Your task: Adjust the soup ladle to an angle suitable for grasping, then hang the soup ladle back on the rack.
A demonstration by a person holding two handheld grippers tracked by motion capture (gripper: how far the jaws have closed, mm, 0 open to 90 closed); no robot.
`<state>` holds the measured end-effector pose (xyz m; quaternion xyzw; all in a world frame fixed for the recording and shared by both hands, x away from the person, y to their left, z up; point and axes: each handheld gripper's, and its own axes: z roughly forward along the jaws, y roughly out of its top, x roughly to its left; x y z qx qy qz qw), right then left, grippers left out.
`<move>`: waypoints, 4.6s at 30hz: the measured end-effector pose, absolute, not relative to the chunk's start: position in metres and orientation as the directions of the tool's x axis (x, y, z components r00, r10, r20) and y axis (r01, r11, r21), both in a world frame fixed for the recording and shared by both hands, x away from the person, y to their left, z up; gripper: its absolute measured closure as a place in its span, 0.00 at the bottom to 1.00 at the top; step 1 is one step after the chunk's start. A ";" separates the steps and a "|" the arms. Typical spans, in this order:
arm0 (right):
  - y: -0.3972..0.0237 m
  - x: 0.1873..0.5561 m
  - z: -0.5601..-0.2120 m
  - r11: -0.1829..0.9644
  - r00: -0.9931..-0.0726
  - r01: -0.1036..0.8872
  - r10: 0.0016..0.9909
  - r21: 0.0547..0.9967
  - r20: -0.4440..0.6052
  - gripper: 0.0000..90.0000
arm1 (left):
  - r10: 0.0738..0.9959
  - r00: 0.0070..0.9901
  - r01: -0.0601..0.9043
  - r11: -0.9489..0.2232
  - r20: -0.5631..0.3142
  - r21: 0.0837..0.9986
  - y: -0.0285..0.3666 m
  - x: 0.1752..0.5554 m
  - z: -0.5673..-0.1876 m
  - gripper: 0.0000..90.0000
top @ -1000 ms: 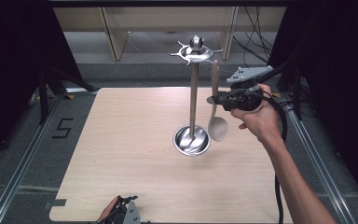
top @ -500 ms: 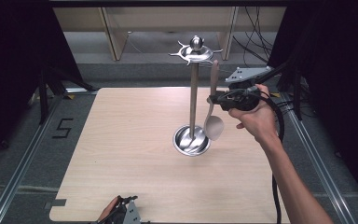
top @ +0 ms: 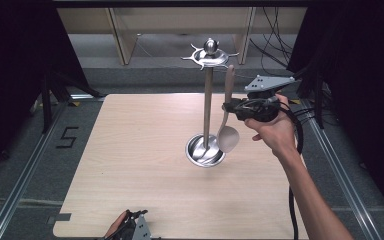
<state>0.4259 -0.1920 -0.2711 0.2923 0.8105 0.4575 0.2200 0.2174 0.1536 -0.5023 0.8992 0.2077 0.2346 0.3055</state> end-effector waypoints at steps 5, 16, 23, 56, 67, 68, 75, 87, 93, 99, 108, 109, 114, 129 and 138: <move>-0.190 0.425 -0.273 0.384 -0.726 0.279 0.685 0.880 -0.068 0.79 | 0.517 0.804 0.231 -0.727 0.293 0.647 0.153 0.217 -0.503 0.17; -0.195 0.417 -0.270 0.380 -0.716 0.283 0.695 0.881 -0.069 0.64 | 0.515 0.806 0.231 -0.729 0.293 0.644 0.153 0.217 -0.503 0.17; -0.201 0.407 -0.266 0.348 -0.696 0.282 0.715 0.894 -0.059 0.55 | 0.516 0.805 0.232 -0.728 0.293 0.645 0.153 0.217 -0.503 0.17; -0.232 0.358 -0.324 0.402 -0.688 0.278 0.717 0.873 -0.112 0.46 | 0.524 0.803 0.237 -0.718 0.283 0.655 0.153 0.217 -0.502 0.17; -0.245 0.340 -0.354 0.397 -0.685 0.307 0.723 0.865 -0.089 0.46 | 0.525 0.802 0.237 -0.718 0.285 0.655 0.153 0.218 -0.502 0.17; -0.245 0.340 -0.354 0.397 -0.685 0.307 0.723 0.865 -0.089 0.46 | 0.525 0.802 0.237 -0.718 0.285 0.655 0.153 0.218 -0.502 0.17; -0.250 0.328 -0.377 0.389 -0.668 0.331 0.740 0.860 -0.078 0.46 | 0.526 0.799 0.236 -0.719 0.291 0.653 0.153 0.218 -0.502 0.17; -0.257 0.323 -0.406 0.438 -0.687 0.381 0.724 0.814 -0.068 0.44 | 0.532 0.799 0.243 -0.714 0.282 0.657 0.154 0.219 -0.502 0.16; -0.265 0.316 -0.422 0.421 -0.674 0.431 0.739 0.798 -0.026 0.43 | 0.533 0.799 0.243 -0.711 0.280 0.660 0.153 0.221 -0.501 0.17; -0.269 0.314 -0.441 0.453 -0.689 0.454 0.724 0.768 -0.020 0.42 | 0.536 0.797 0.246 -0.711 0.280 0.659 0.154 0.222 -0.501 0.16; -0.273 0.301 -0.452 0.467 -0.691 0.461 0.723 0.754 -0.025 0.41 | 0.527 0.801 0.237 -0.714 0.283 0.659 0.153 0.221 -0.500 0.17; -0.274 0.299 -0.453 0.465 -0.685 0.473 0.728 0.748 -0.019 0.41 | 0.529 0.799 0.237 -0.714 0.286 0.658 0.153 0.221 -0.500 0.17; -0.280 0.291 -0.458 0.457 -0.679 0.498 0.734 0.737 0.004 0.41 | 0.526 0.803 0.236 -0.713 0.281 0.661 0.152 0.221 -0.500 0.17; -0.280 0.279 -0.469 0.493 -0.696 0.498 0.718 0.713 -0.010 0.40 | 0.523 0.804 0.224 -0.706 0.282 0.671 0.153 0.217 -0.500 0.16; -0.283 0.267 -0.475 0.477 -0.697 0.499 0.717 0.724 0.008 0.33 | 0.521 0.800 0.225 -0.720 0.297 0.657 0.153 0.218 -0.500 0.17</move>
